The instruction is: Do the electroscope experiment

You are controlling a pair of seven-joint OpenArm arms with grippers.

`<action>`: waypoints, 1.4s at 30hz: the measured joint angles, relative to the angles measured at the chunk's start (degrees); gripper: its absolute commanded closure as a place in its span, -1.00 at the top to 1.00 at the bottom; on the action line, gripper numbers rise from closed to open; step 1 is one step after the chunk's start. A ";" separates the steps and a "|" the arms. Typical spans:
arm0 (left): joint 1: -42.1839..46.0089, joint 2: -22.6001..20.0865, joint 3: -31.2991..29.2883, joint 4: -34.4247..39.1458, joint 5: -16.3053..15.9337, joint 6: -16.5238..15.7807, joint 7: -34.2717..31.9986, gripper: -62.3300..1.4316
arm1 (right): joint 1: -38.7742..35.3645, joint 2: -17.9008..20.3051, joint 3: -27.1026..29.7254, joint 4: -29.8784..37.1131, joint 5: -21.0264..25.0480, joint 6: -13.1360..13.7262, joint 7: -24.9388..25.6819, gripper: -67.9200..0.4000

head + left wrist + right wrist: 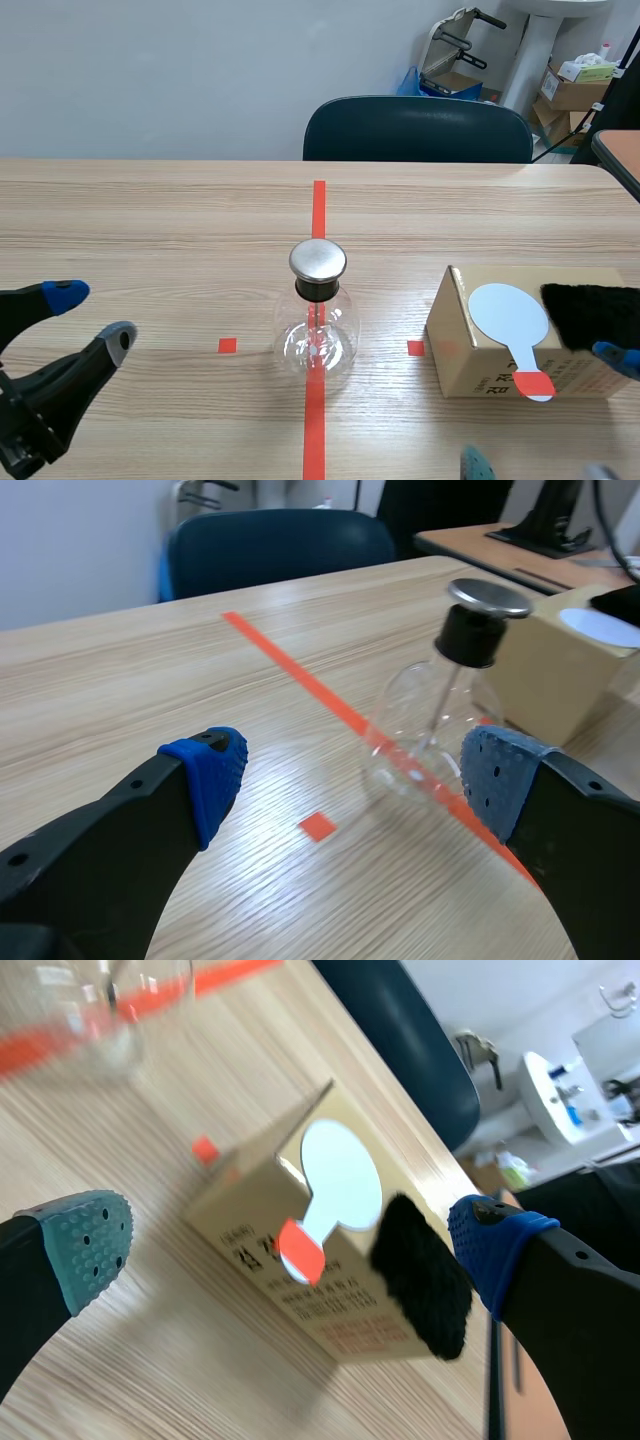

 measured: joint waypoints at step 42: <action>12.31 21.53 -26.21 17.75 18.91 2.99 21.57 0.51 | 29.57 4.50 16.31 10.51 40.39 61.90 -27.32 1.00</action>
